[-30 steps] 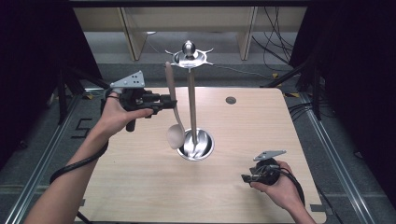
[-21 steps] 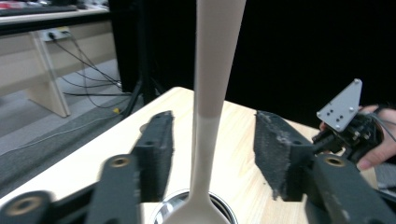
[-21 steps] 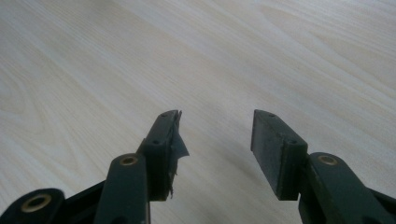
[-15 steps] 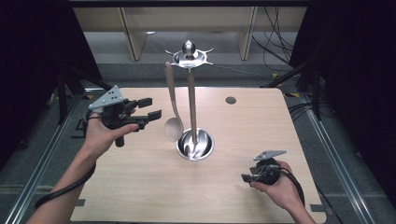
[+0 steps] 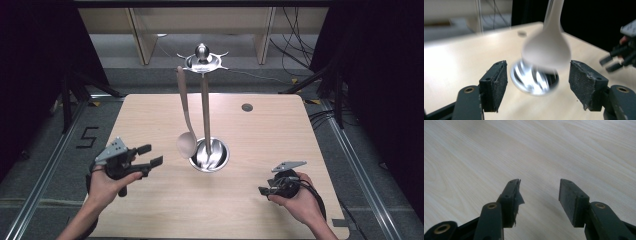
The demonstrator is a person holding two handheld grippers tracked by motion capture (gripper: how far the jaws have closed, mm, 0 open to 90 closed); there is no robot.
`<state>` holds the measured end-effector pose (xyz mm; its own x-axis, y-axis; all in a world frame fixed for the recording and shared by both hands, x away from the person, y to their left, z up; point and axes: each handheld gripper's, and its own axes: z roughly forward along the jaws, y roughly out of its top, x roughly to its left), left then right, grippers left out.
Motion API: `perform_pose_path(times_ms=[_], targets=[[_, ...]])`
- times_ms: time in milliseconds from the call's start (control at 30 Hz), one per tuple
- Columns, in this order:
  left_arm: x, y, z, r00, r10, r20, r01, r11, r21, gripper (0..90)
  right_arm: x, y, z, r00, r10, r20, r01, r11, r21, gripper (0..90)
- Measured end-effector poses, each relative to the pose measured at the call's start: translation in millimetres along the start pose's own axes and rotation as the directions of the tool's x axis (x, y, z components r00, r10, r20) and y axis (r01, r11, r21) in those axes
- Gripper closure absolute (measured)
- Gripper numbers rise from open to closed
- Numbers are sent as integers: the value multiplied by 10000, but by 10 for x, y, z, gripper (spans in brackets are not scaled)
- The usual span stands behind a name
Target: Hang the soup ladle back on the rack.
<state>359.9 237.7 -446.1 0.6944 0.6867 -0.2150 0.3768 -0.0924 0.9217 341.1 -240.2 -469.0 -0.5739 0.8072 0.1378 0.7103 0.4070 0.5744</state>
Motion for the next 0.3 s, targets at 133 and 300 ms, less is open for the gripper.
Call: perform_pose_path(times_ms=[133,300], targets=[[3,-202,20,9991,-410,-104,415,9973,612,317,-15,-1,7,9996,-260,64,260,9997,-8,502],[-56,-180,77,10000,3,-98,4,9979,648,311,-11,5,10,9999,-159,-35,159,9999,-64,494]])
